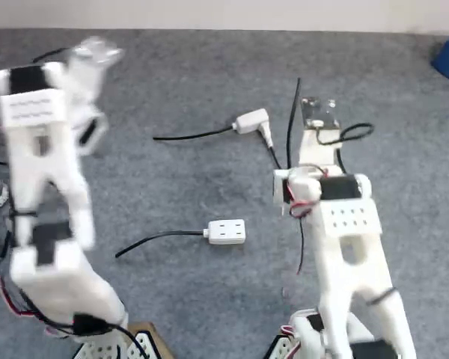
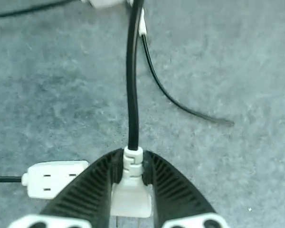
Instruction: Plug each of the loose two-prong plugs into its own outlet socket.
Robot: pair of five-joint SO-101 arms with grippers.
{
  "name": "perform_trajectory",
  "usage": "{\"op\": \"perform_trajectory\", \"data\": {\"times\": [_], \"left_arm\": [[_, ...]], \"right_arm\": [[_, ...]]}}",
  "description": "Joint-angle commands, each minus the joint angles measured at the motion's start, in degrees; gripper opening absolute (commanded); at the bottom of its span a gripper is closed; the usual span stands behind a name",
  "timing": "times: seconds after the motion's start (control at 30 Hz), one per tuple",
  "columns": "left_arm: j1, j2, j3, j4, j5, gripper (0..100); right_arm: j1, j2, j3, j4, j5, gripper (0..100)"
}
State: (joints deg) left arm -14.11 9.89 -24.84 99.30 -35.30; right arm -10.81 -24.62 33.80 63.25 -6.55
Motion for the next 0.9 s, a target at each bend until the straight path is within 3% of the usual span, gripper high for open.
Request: {"op": "perform_trajectory", "data": {"times": [0.0, 0.23, 0.33, 0.5, 0.6, 0.87], "left_arm": [[8.0, -25.5, 17.7, -11.7, 5.8, 17], [17.7, -56.0, 70.5, -46.0, 8.8, 17], [21.2, -66.2, 83.6, -53.3, 9.7, 18], [22.8, -76.4, 95.5, -59.3, 9.0, 18], [22.7, -79.9, 99.1, -62.1, 5.5, 18], [22.3, -85.5, 106.5, -77.3, 5.6, 22]], "right_arm": [[2.0, 12.5, -8.0, 0.4, -1.6, 0.6], [1.5, 20.4, -23.3, 9.3, -3.9, 0.6], [1.2, 20.4, -26.4, 11.0, -4.8, 0.6], [1.1, 20.6, -27.9, 11.3, -7.0, 0.6], [-0.4, 20.9, -27.7, 11.3, -11.9, 0.6], [-8.9, 21.8, -27.6, 8.0, -27.5, 0.6]]}}
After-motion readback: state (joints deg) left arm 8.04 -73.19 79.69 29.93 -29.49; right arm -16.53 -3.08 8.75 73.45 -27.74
